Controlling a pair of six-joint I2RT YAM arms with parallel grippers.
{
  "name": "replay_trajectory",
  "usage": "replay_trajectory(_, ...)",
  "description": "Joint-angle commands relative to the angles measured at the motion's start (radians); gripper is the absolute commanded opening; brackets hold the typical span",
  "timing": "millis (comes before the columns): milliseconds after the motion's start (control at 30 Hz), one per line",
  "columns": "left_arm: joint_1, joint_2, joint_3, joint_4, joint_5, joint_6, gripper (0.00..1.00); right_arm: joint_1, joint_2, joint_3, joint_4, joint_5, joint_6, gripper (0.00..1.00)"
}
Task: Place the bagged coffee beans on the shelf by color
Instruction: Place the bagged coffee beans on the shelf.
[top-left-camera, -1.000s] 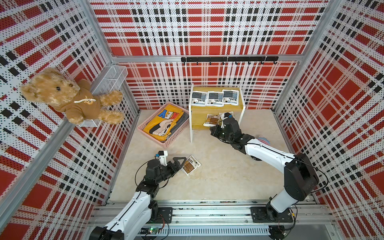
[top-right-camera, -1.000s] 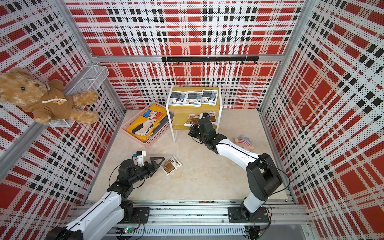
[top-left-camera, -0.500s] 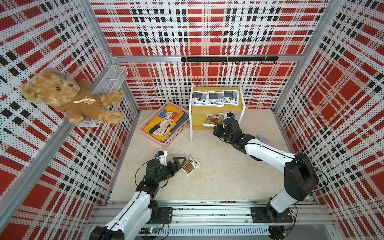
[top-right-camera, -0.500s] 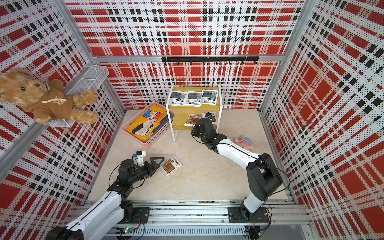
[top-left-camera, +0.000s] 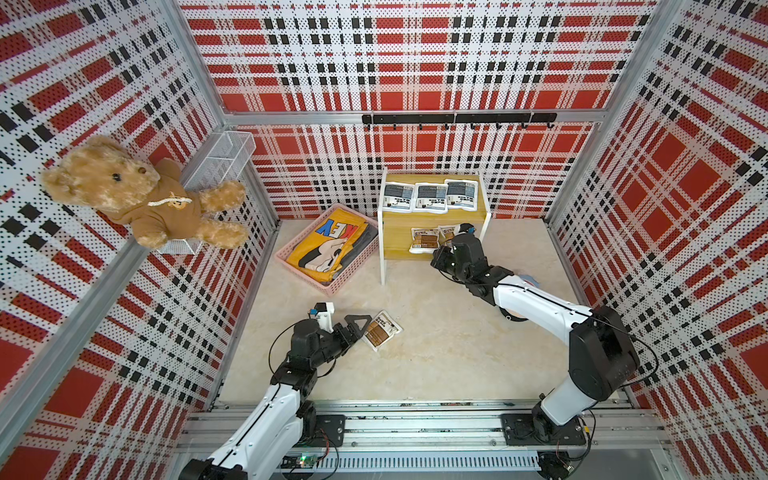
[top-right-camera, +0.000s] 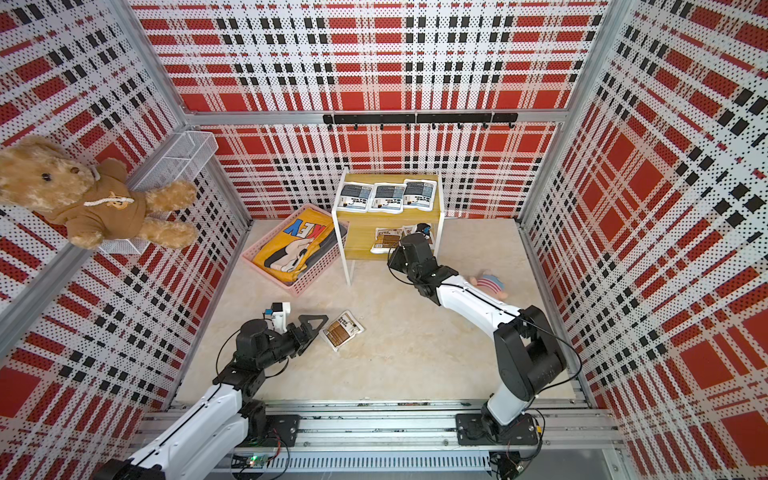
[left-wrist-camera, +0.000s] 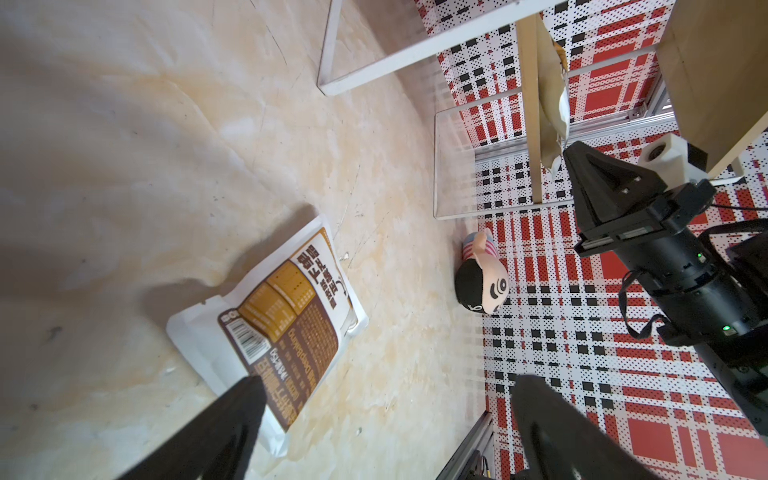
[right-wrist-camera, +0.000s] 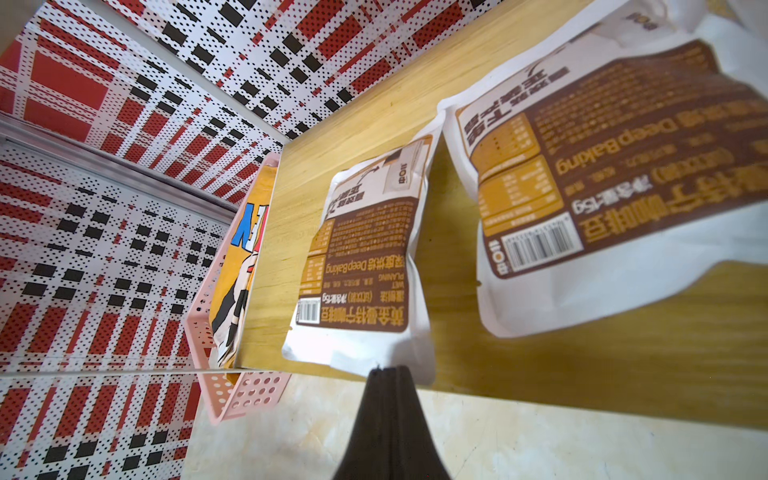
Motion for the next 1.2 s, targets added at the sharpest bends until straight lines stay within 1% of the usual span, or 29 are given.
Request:
replay_trajectory(0,0.010,-0.021,0.039,-0.044,-0.040,0.023,0.99,0.016,-0.052,-0.026,0.012,0.003,-0.004,0.04)
replay_trajectory(100,0.010,-0.048,0.052,-0.096,-0.081,0.017,0.99,0.054,-0.073,-0.033,0.000,-0.008,-0.009,0.11)
replay_trajectory(267,0.007,-0.067,0.112,-0.250,-0.176,0.041,0.99,0.151,-0.114,-0.088,-0.016,-0.016,0.021,0.33)
replay_trajectory(400,-0.002,-0.048,0.145,-0.333,-0.228,0.025,0.99,0.235,-0.157,-0.147,-0.060,-0.008,0.040,0.41)
replay_trajectory(500,-0.021,-0.043,0.142,-0.345,-0.232,-0.009,0.99,0.277,-0.187,-0.204,-0.108,-0.043,0.062,0.45)
replay_trajectory(600,-0.031,-0.019,0.149,-0.336,-0.233,-0.002,0.99,0.283,-0.189,-0.263,-0.112,-0.144,0.102,0.46)
replay_trajectory(733,-0.024,0.067,0.195,-0.340,-0.239,0.058,0.99,0.319,-0.195,-0.374,0.001,-0.216,0.209,0.48)
replay_trajectory(867,-0.006,0.178,0.254,-0.340,-0.244,0.151,0.99,0.372,-0.153,-0.411,0.088,-0.253,0.320,0.59)
replay_trajectory(900,0.000,0.210,0.268,-0.341,-0.240,0.176,0.99,0.382,-0.139,-0.423,0.117,-0.263,0.357,0.61)
replay_trajectory(1033,0.015,0.292,0.306,-0.324,-0.219,0.243,0.99,0.402,-0.094,-0.503,0.268,-0.288,0.487,0.62)
replay_trajectory(1167,0.022,0.353,0.336,-0.319,-0.211,0.299,0.99,0.411,-0.039,-0.517,0.342,-0.309,0.544,0.62)
